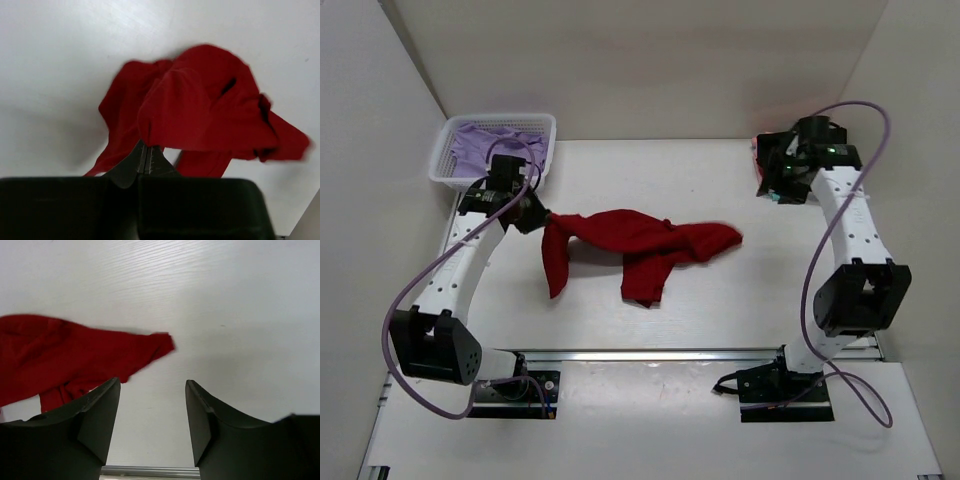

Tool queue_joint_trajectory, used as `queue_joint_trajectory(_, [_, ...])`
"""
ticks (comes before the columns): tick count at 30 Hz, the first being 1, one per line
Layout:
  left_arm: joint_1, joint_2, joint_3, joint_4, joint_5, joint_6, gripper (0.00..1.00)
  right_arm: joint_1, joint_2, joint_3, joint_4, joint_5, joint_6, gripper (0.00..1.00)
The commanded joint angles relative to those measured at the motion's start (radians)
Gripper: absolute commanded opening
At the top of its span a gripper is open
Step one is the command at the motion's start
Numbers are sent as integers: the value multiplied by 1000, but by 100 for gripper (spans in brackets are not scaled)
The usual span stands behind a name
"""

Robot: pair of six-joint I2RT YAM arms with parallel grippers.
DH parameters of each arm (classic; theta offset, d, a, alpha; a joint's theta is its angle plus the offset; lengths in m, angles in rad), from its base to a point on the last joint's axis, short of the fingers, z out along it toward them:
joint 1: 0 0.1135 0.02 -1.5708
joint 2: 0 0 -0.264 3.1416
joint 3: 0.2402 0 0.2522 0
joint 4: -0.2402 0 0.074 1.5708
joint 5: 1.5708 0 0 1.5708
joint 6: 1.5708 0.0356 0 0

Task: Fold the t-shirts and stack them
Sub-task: Flatten out the tshirt

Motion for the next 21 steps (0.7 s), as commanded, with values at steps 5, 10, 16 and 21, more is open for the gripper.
queue_joint_trajectory(5, [1, -27, -52, 50, 32, -15, 0, 359, 31, -27, 63, -58, -55, 51])
queue_joint_trajectory(10, [3, -41, -98, 58, 40, -16, 0, 569, 97, -133, 138, -103, -77, 45])
queue_joint_trajectory(16, [-2, -45, -103, 44, 37, -6, 0, 689, 172, -223, 221, -179, -37, 49])
queue_joint_trajectory(21, [-20, -53, -137, 38, 36, 0, 0, 769, 236, -295, 279, -156, 18, 51])
